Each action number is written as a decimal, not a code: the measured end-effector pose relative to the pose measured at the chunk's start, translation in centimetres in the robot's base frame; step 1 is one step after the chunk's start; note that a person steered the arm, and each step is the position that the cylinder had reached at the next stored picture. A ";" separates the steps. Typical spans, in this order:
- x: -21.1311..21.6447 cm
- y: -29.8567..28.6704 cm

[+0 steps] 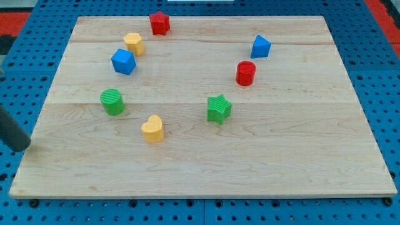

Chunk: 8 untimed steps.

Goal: Move the red star to the left side of the green star

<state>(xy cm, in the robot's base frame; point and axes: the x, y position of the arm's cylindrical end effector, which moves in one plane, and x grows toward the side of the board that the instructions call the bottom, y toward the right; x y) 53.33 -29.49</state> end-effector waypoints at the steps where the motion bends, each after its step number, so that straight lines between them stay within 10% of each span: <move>1: -0.5 0.6; 5: -24.8 7.1; 8: -33.3 15.2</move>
<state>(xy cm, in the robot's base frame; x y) 19.98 -14.33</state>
